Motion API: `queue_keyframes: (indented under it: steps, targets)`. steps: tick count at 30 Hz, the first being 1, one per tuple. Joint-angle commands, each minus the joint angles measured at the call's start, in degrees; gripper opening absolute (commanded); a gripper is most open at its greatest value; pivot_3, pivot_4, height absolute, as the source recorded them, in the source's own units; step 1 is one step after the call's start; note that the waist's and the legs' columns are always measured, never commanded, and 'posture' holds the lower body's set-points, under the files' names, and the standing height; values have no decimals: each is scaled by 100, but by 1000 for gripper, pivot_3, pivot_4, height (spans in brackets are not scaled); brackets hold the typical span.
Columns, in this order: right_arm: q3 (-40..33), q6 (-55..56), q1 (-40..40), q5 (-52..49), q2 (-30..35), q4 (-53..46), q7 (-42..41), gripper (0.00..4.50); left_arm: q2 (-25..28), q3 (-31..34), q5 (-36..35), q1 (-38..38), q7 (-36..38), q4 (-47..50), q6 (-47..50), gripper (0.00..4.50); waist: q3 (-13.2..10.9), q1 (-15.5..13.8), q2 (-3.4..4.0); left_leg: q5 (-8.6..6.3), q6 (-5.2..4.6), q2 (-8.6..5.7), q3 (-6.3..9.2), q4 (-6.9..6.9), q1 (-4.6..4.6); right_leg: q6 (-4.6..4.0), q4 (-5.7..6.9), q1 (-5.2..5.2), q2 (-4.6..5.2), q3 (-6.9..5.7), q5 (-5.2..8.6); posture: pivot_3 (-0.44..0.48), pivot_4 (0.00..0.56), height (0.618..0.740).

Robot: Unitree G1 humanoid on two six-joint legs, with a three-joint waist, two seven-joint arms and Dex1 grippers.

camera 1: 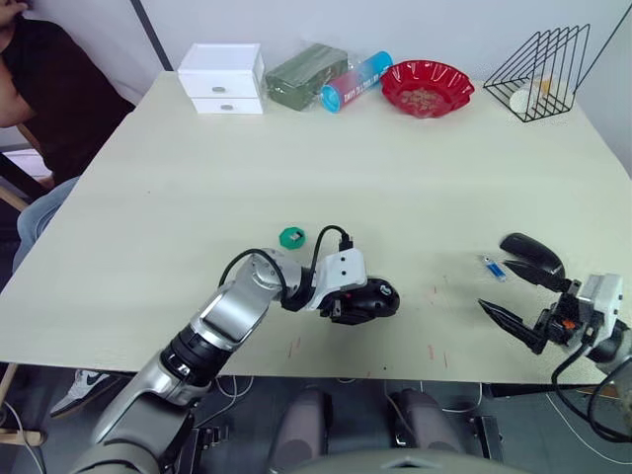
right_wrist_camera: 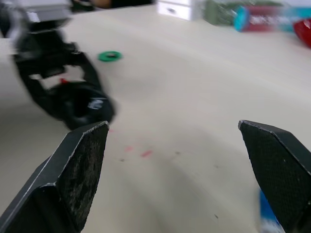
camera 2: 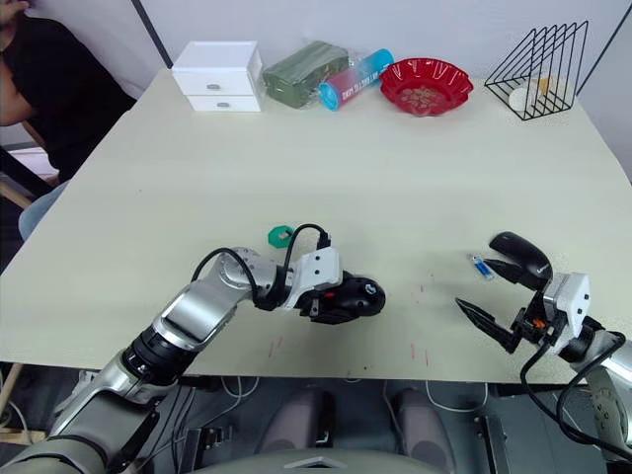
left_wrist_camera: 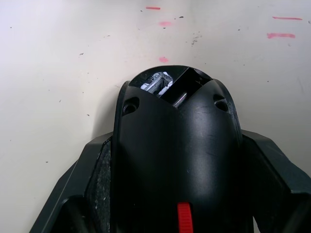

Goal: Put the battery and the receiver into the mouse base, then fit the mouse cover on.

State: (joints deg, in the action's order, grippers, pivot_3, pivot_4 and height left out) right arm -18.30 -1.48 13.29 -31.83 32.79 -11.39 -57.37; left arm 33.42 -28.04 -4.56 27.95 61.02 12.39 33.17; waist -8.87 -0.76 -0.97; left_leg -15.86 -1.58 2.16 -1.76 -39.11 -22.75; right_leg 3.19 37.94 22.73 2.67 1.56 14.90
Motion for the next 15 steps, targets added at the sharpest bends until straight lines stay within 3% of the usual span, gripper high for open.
queue_keyframes:
  steps: [1, 7, 15]
  targets:
    - [-59, -178, 10, 54, -3, -244, 357, 4500, 42, -141, 91, -56, 46, 55, -54, 2956, 0, 1, 0, 0, 0, 0, 0, 0, 0, 0, 0, 0, 0, 0, 0, 0, 150, 740]
    - [117, -859, -55, 451, -106, -446, 1402, 4500, 53, -151, 122, -13, 78, 18, 50, 2956, 1, 2, 2, 0, 0, 0, 0, 0, 1, 0, 0, 0, 0, 0, 0, 0, 150, 740]
    - [334, -1699, -49, 854, -7, -524, 2084, 4500, 65, -143, 116, -43, 147, 31, -83, 2956, 3, 9, 5, 0, 0, 0, -1, 0, 1, 0, 0, 0, 0, 1, 0, 0, 150, 740]
